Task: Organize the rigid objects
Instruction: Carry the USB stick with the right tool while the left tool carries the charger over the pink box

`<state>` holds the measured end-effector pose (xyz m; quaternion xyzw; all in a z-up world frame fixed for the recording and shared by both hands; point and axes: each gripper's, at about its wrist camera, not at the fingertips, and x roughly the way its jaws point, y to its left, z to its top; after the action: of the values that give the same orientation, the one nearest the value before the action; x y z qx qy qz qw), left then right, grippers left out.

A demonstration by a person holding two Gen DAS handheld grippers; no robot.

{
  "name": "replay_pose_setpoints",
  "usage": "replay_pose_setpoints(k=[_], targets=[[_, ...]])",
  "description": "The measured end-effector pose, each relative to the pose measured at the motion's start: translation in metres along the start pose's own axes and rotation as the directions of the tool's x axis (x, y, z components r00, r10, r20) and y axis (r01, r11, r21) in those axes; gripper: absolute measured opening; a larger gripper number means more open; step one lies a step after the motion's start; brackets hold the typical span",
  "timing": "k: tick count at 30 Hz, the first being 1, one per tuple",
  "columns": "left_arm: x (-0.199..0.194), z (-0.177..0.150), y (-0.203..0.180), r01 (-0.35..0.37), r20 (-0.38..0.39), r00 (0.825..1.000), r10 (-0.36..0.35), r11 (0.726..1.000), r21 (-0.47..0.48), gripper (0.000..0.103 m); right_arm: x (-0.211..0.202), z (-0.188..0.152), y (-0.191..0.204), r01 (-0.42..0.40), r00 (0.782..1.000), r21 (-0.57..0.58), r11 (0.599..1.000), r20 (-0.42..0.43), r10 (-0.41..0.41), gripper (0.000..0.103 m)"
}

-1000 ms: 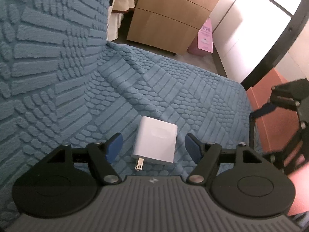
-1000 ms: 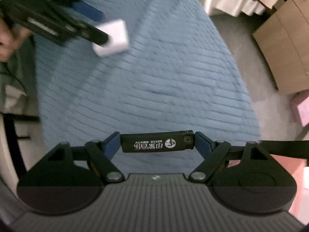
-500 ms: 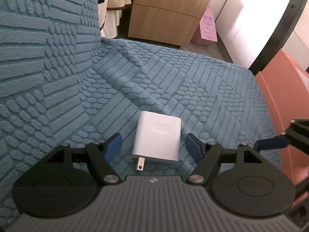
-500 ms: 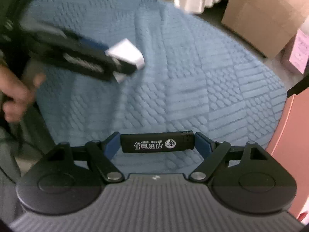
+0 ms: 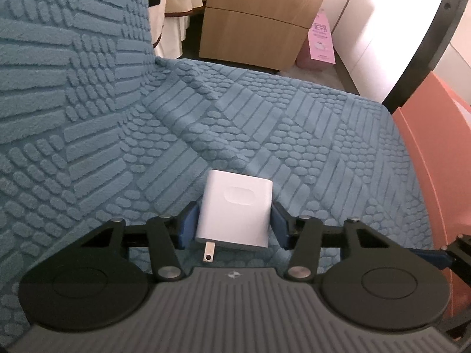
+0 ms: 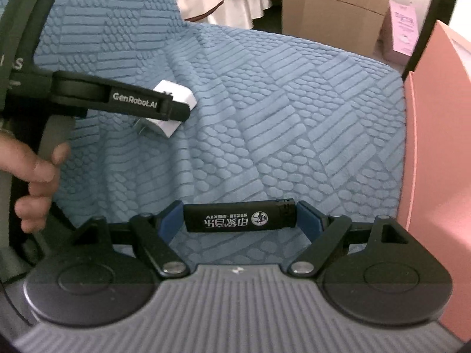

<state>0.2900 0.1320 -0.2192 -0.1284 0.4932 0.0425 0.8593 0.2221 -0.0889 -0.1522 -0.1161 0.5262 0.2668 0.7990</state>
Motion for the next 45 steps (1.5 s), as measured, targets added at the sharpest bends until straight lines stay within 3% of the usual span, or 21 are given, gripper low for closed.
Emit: replay_pose_setpoints(k=[10, 20, 29, 36, 45], targets=[[-0.033, -0.008, -0.005, 0.052, 0.028, 0.998, -0.051, 0.998, -0.026, 0.059, -0.039, 0.0, 0.005, 0.014, 0.995, 0.023, 1.0, 0.099, -0.017, 0.085], [-0.093, -0.012, -0.032, 0.116, 0.086, 0.99, -0.112, 0.992, -0.047, 0.058, -0.106, 0.007, -0.008, 0.043, 0.972, 0.073, 0.996, 0.226, -0.059, 0.085], [-0.149, 0.005, -0.079, 0.192, 0.141, 0.972, -0.189, 0.981, -0.01, 0.058, -0.168, 0.017, -0.029, 0.088, 0.938, 0.117, 0.989, 0.326, -0.122, 0.085], [-0.192, 0.026, -0.126, 0.25, 0.189, 0.948, -0.255, 0.967, 0.051, 0.058, -0.212, 0.017, -0.054, 0.117, 0.906, 0.177, 0.977, 0.384, -0.178, 0.085], [-0.206, 0.034, -0.198, 0.312, 0.19, 0.923, -0.334, 0.94, 0.137, 0.058, -0.245, -0.007, -0.095, 0.181, 0.87, 0.266, 0.947, 0.406, -0.28, 0.085]])
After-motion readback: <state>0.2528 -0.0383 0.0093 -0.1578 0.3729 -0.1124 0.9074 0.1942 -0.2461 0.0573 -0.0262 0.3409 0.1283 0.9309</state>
